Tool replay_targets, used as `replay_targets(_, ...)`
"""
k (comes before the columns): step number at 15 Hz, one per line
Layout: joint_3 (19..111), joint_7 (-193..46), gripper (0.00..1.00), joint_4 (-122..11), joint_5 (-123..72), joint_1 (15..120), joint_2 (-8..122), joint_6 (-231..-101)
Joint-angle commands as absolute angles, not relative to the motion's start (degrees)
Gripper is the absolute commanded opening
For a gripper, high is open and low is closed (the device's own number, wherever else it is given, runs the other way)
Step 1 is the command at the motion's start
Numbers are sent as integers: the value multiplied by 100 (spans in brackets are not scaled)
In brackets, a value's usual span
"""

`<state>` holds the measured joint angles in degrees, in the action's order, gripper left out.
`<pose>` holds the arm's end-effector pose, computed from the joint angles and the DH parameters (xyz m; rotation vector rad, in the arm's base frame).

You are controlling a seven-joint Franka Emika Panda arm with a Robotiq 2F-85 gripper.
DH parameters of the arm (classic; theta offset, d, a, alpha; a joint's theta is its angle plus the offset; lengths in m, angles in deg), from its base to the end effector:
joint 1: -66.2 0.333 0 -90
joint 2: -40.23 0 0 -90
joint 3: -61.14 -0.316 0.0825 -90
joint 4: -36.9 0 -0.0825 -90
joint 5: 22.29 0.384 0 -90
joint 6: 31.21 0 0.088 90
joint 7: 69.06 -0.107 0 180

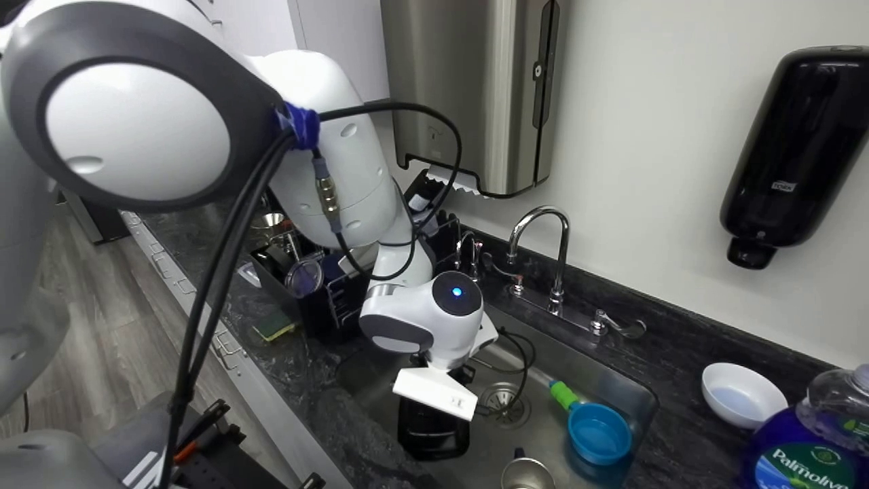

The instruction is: Move the thermo cup to the left then to the right and remove the lid

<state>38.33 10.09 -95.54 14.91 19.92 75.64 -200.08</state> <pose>0.4491 -0.2158 0.0923 -2.8634 -0.3722 -0.4002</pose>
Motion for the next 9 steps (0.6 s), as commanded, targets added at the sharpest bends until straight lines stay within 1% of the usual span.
replay_targets(1, 3888, 788, 2, -9418, 1146, 2067, 7798, -20171)
replay_targets(9, 4068, -215, 2, -9297, -210, 2020, 8103, -20280)
